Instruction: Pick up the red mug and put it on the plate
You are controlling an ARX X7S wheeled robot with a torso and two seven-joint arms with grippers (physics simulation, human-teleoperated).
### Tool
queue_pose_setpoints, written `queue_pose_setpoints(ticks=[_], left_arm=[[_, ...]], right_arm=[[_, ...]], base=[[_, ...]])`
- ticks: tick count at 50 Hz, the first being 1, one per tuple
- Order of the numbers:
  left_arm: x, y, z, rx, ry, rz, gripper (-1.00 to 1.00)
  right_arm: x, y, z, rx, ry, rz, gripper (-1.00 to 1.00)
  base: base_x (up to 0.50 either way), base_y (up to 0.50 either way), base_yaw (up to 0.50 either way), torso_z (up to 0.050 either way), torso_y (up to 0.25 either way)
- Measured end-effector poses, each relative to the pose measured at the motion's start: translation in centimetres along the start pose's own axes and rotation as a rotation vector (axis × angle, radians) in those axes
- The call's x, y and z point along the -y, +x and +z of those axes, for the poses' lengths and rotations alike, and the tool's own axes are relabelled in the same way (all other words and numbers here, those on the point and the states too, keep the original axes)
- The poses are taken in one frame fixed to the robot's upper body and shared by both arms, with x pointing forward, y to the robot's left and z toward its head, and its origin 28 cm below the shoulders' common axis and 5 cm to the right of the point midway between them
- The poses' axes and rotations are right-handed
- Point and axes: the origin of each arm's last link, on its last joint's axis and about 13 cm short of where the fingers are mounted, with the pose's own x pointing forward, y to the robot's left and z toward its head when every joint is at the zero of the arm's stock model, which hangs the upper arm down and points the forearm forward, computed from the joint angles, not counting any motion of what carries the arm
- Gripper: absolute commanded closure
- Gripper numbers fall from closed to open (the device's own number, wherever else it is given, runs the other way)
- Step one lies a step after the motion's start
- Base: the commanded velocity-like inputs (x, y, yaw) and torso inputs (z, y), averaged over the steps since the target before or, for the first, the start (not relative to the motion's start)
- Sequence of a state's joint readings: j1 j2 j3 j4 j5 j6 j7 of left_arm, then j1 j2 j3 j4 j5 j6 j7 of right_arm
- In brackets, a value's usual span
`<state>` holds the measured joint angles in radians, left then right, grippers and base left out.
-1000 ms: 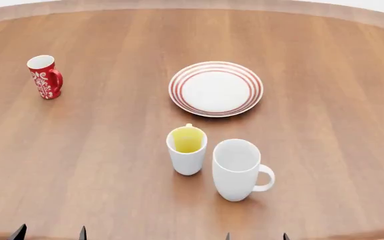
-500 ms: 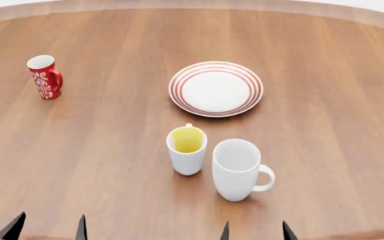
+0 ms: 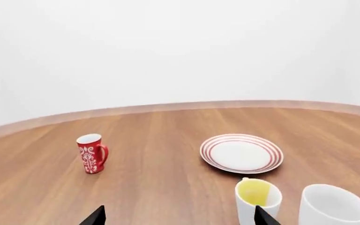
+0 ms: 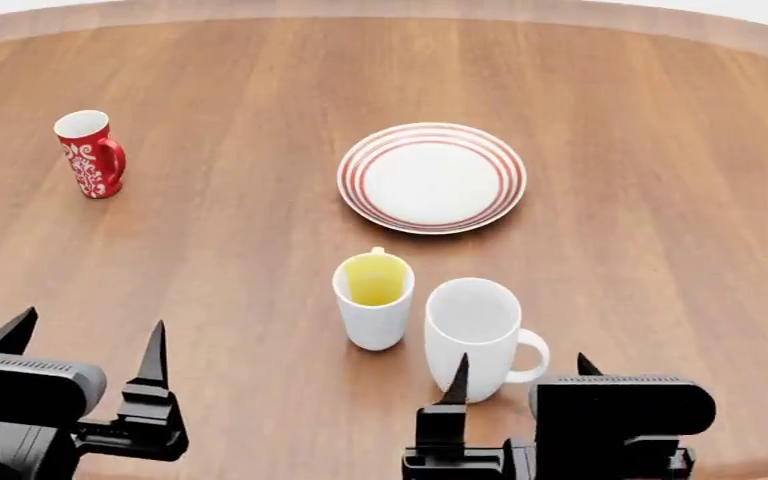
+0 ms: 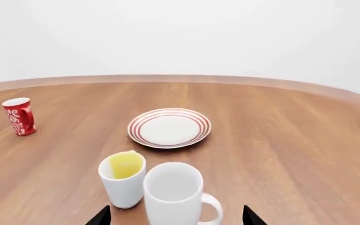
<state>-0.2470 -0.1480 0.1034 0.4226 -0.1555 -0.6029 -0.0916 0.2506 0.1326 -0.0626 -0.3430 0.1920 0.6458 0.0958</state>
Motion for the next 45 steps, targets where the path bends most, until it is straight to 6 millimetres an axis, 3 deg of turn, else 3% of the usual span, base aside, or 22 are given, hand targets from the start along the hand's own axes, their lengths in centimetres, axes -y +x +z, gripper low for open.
queue_pose_setpoints(ticks=[12,29,45], left_arm=[[-0.2,0.1,0.4,0.003,0.002,-0.003,-1.0],[-0.3,0.0,0.5,0.005,-0.003,-0.01,-1.0],[-0.3,0.1,0.4,0.004,-0.009,-0.015,-1.0]], right_arm=[[1.9,1.7,1.4,-0.001,-0.007,-0.111,-1.0],[3.1,2.4,2.6,0.003,-0.004,-0.202,-1.0],[3.3,2.7,2.6,-0.01,-0.009,-0.226,-1.0]], base=[[0.0,0.0,0.0,0.0,0.0],[0.0,0.0,0.0,0.0,0.0],[0.5,0.0,0.0,0.0,0.0]])
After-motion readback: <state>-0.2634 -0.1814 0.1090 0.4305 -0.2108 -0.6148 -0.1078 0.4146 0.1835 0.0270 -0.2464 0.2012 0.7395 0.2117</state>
